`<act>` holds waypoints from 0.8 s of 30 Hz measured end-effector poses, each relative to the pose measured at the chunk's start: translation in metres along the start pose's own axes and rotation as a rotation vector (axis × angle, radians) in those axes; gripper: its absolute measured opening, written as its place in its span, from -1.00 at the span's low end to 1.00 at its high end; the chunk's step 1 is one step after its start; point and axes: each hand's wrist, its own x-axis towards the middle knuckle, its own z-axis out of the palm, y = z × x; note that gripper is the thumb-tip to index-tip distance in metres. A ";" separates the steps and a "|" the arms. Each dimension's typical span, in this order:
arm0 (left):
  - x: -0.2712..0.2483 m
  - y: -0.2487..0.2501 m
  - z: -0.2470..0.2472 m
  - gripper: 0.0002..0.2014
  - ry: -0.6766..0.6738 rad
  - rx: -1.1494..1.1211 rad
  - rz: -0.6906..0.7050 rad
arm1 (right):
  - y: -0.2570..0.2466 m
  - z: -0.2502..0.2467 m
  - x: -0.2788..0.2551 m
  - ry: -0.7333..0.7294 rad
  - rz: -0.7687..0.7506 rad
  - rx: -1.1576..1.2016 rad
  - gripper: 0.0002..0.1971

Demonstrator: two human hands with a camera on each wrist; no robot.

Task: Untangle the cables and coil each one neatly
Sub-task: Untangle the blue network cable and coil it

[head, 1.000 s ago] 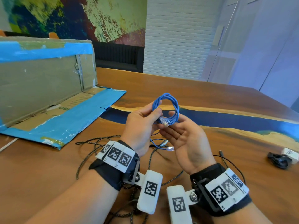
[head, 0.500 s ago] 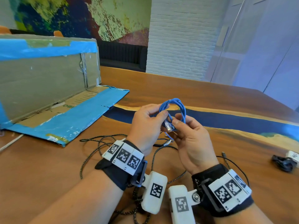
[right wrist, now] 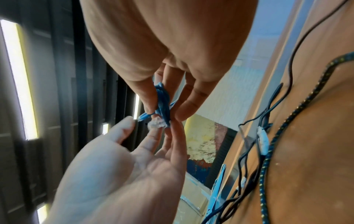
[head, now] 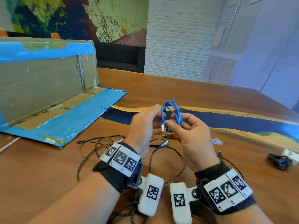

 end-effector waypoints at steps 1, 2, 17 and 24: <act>0.001 -0.001 -0.001 -0.65 0.002 0.041 0.003 | 0.000 0.000 -0.001 -0.009 -0.006 -0.038 -0.80; 0.002 -0.003 -0.003 -0.66 0.004 0.099 0.030 | -0.001 0.000 -0.001 -0.015 -0.005 -0.064 -0.80; 0.003 0.007 -0.005 -0.68 -0.007 -0.033 0.101 | 0.001 -0.015 0.014 0.248 0.251 0.273 -0.91; 0.009 0.006 -0.010 -0.73 0.118 -0.204 0.132 | 0.005 -0.009 0.011 0.232 0.249 0.234 -0.88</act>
